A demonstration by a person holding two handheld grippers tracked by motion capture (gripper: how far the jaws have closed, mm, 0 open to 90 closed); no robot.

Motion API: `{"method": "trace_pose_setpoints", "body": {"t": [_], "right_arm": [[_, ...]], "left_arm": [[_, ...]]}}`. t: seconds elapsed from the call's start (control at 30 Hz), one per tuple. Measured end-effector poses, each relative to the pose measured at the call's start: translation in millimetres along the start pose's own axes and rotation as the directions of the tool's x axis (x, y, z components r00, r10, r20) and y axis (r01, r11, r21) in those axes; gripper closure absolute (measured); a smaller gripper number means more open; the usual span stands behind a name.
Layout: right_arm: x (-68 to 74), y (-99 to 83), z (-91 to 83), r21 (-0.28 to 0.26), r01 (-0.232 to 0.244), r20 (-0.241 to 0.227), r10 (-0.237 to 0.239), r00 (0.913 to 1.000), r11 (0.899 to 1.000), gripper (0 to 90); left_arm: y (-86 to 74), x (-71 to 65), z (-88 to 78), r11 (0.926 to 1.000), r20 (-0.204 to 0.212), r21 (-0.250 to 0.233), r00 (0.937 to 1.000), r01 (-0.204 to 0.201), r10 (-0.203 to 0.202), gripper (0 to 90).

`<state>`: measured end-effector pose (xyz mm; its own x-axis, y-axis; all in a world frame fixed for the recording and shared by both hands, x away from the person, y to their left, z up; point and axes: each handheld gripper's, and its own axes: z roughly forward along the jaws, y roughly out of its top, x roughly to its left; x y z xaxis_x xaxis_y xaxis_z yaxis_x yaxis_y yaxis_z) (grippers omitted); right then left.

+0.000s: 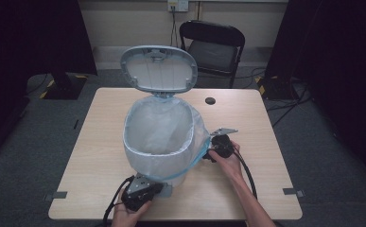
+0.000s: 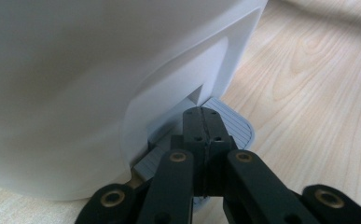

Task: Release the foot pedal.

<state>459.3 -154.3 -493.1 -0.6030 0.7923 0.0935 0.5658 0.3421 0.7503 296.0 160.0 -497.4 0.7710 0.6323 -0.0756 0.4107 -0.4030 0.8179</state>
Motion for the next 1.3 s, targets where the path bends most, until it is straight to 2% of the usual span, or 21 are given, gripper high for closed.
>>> {"method": "trace_pose_setpoints", "body": {"t": [0.03,0.07,0.1,0.2,0.23,0.27,0.3,0.33,0.4,0.57,0.7,0.8,0.97,1.07,1.17,1.2,1.3], "right_arm": [[-0.5,-0.2,1.2,-0.001,0.001,0.002,-0.001,1.0,1.0,24.8],[-1.5,-1.0,4.7,0.005,0.002,0.005,-0.002,1.0,1.0,30.9],[-1.5,-1.0,4.8,0.003,0.006,0.011,-0.006,0.9999,1.0,33.4],[-0.2,-1.0,4.1,-0.011,0.005,0.019,-0.004,0.9998,1.0,43.9],[-0.2,-1.0,4.1,-0.011,0.005,0.019,-0.004,0.9998,1.0,43.9],[0.5,-1.1,4.0,-0.012,0.005,0.016,-0.005,0.9999,1.0,49.6],[0.2,-1.7,4.8,-0.028,0.002,0.013,-0.002,0.9999,1.0,59.7],[0.2,-1.7,4.8,-0.028,0.002,0.013,-0.002,0.9999,1.0,59.7],[-2.4,-2.3,4.3,-0.051,-0.022,0.004,0.022,0.9997,0.998,70.1],[-4.1,-4.7,-0.7,-0.064,-0.041,-0.021,0.04,0.999,0.997,76.2],[-2.9,-5.4,-7.7,-0.069,-0.042,-0.023,0.041,0.9989,0.997,76.6],[-3.9,-4.0,-20.9,-0.099,-0.063,-0.043,0.059,0.9973,0.993,77.5],[-1.2,-4.2,-33.5,-0.111,-0.052,-0.052,0.047,0.9975,0.992,78.1],[-1.2,-9.5,-38.8,-0.127,-0.079,-0.071,0.07,0.995,0.989,78.3],[-2.5,-11.7,-39.2,-0.107,-0.071,-0.061,0.065,0.996,0.992,78.4],[-5.2,-12.9,-40.7,-0.114,-0.091,-0.069,0.084,0.9941,0.989,78.6],[-7.4,-13.4,-43.4,-0.117,-0.103,-0.07,0.096,0.993,0.988,78.8]], "left_arm": [[-0.1,-0.7,-0.2,1.0,-0.008,-0.001,0.9999,0.008,-0.008,90.0],[-0.2,-0.9,-0.2,1.0,-0.009,-0.001,0.9999,0.009,-0.009,90.0],[0.1,0.0,-0.1,1.0,0.001,0.004,1.0,-0.002,0.002,90.0],[-0.1,-0.8,-0.2,1.0,-0.008,0.0,0.9999,0.009,-0.009,90.0],[-0.1,-0.8,-0.2,1.0,-0.008,0.0,0.9999,0.009,-0.009,90.0],[0.1,-0.2,-0.2,1.0,-0.003,0.004,1.0,0.001,-0.001,90.0],[0.3,0.4,-0.1,1.0,0.006,0.006,1.0,-0.006,0.006,90.0],[0.3,0.4,-0.1,1.0,0.006,0.006,1.0,-0.006,0.006,90.0],[0.0,0.1,0.0,1.0,0.003,0.001,1.0,-0.002,0.002,90.0],[0.2,0.1,-0.2,1.0,0.002,0.005,1.0,-0.002,0.002,90.0],[0.0,0.2,0.1,1.0,0.004,0.001,1.0,-0.001,0.001,90.0],[0.0,0.3,0.1,1.0,0.005,0.001,1.0,0.0,0.0,90.0],[0.0,0.5,0.1,1.0,0.005,0.001,1.0,0.0,0.0,90.0],[0.0,0.5,0.0,1.0,0.006,0.001,1.0,0.004,-0.004,90.0],[0.0,0.6,0.0,1.0,0.007,0.001,1.0,0.004,-0.004,90.0],[0.0,0.8,-0.1,1.0,0.008,0.001,1.0,0.002,-0.002,90.0],[0.0,0.6,-0.1,1.0,0.007,0.001,1.0,0.002,-0.002,90.0]]}}
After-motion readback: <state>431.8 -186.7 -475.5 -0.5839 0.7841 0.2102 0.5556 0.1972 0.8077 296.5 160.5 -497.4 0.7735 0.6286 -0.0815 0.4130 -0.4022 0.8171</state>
